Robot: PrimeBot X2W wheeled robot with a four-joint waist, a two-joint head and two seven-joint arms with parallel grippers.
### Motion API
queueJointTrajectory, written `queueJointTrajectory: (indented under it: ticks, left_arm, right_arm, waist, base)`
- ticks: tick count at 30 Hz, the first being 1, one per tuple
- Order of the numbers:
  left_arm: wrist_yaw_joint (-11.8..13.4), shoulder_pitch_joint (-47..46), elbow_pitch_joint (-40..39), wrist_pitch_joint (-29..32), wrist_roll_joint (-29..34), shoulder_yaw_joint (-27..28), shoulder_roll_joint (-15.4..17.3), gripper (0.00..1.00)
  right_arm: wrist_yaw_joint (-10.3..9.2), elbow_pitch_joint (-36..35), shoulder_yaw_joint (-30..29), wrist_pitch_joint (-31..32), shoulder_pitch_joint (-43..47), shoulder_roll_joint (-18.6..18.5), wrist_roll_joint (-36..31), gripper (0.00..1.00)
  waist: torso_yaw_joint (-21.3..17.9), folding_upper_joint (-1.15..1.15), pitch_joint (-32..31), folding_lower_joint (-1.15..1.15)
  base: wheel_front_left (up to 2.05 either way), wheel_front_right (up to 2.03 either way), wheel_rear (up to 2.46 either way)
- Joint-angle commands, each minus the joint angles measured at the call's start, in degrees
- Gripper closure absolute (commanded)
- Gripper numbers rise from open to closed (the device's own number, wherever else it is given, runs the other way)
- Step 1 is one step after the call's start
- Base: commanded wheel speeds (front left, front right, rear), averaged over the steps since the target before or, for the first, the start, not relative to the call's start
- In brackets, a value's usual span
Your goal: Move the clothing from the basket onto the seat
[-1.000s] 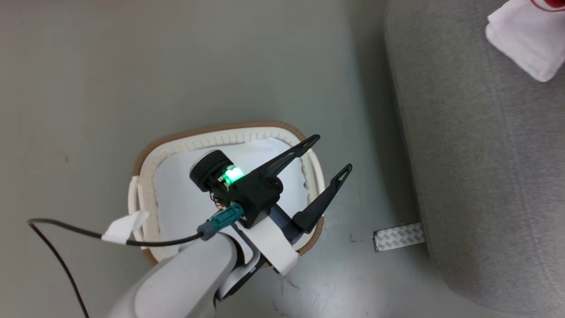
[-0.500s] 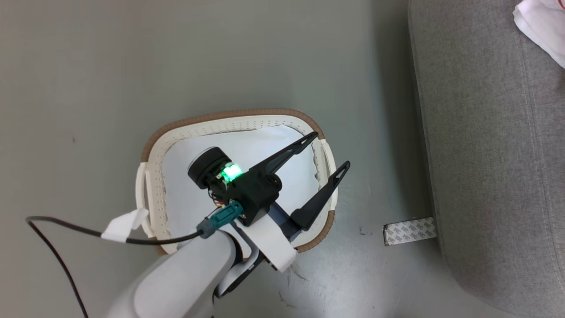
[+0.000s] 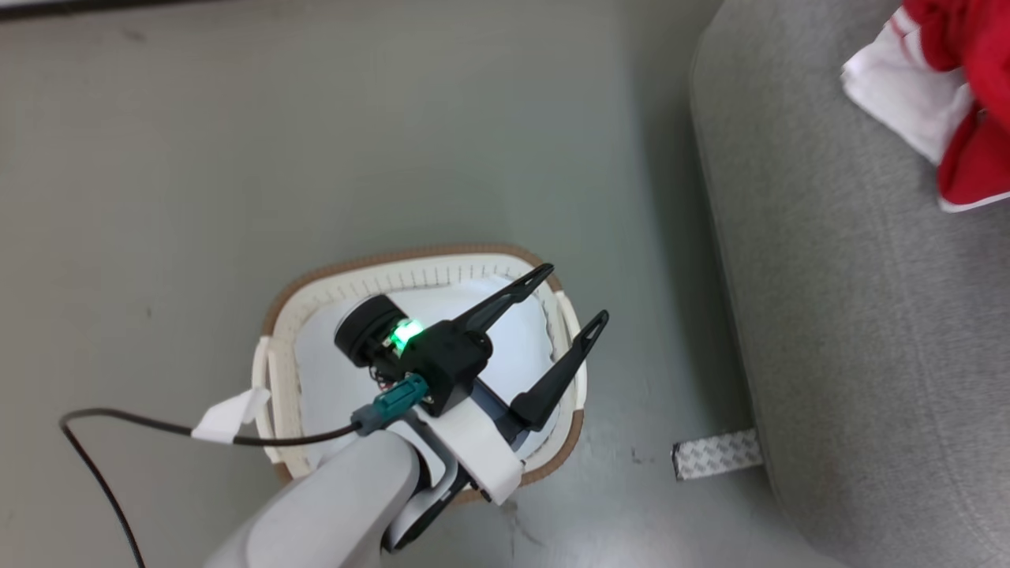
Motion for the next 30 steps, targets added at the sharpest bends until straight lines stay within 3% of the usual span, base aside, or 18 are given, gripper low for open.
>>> queueJointTrajectory:
  ticks: [1, 6, 12, 19, 26, 30]
  left_arm:
    - [0.2, 1.0, 0.3, -0.5, -0.5, 0.2, -0.1, 0.00]
    - [1.1, 3.0, 1.6, -1.7, -2.1, 1.1, -0.4, 0.00]
    - [3.1, 6.1, 2.8, -2.9, -4.2, 4.2, -0.7, 0.00]
    - [5.7, 9.8, 3.4, -3.3, -5.7, 8.6, 0.4, 0.00]
    - [8.2, 15.6, 2.1, -3.4, -5.9, 14.7, 1.2, 0.00]
    - [8.6, 19.1, 1.4, -3.4, -6.3, 18.7, 1.5, 0.00]
  right_arm:
    - [-0.12, -0.8, 0.8, 1.3, 1.2, -1.2, 0.9, 0.00]
    - [-0.12, -6.2, 4.9, 4.4, 3.7, -4.1, 3.5, 0.00]
    - [-0.12, -15.1, 7.8, 2.3, 6.6, -8.0, 5.3, 0.00]
    - [-0.13, -23.5, 7.4, -0.1, 9.8, -9.7, 5.6, 0.00]
    - [-0.13, -31.9, 4.6, -5.8, 15.9, -6.6, 3.5, 0.00]
    - [-0.13, -35.8, 1.7, -10.7, 20.9, -3.5, -2.1, 0.00]
  waist:
    - [-0.5, 0.00, -2.9, 0.00]
    - [-0.5, 0.00, -7.7, 0.00]
    - [0.3, 0.00, -14.6, 0.00]
    - [1.6, 0.00, -21.2, 0.00]
    - [3.9, 0.00, -27.9, 0.00]
    - [4.9, 0.00, -29.7, 0.00]
  base:
    - [0.00, 0.00, 0.00]
    - [0.00, 0.00, 0.00]
    - [0.00, 0.00, 0.00]
    - [0.00, 0.00, 0.00]
    - [0.00, 0.00, 0.00]
    - [0.00, 0.00, 0.00]
